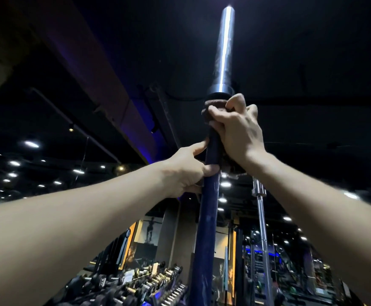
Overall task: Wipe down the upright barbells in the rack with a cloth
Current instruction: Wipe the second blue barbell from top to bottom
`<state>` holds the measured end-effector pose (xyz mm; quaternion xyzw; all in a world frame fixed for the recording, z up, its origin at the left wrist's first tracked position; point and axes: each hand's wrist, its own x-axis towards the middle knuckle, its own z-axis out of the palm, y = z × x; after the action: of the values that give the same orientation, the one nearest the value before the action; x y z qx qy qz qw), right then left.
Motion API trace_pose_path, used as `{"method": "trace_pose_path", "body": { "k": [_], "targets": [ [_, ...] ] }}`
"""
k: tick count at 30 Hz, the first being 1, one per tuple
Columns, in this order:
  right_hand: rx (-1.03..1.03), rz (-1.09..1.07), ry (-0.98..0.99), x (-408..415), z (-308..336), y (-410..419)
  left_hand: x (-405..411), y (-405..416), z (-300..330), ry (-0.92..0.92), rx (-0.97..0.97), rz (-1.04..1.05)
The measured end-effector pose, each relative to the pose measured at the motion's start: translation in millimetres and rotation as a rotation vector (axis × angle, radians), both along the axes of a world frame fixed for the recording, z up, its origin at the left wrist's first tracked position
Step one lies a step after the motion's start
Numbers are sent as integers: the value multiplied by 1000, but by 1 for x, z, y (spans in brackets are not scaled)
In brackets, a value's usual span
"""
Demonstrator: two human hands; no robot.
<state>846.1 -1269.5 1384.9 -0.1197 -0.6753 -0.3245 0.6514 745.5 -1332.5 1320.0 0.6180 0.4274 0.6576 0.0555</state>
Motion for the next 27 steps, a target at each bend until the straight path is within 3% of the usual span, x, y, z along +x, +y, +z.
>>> {"method": "trace_pose_path", "body": {
  "k": [4, 11, 19, 27],
  "targets": [
    [-50, 0, 24, -12, 14, 4, -4, 2, -1, -6, 1, 4],
    [48, 52, -38, 7, -46, 10, -2, -6, -12, 56, -44, -52],
    [-118, 122, -32, -17, 16, 4, -8, 2, -22, -10, -57, -87],
    [-2, 179, -88, -3, -43, 15, -4, 1, -22, -21, -33, -112]
  ]
}}
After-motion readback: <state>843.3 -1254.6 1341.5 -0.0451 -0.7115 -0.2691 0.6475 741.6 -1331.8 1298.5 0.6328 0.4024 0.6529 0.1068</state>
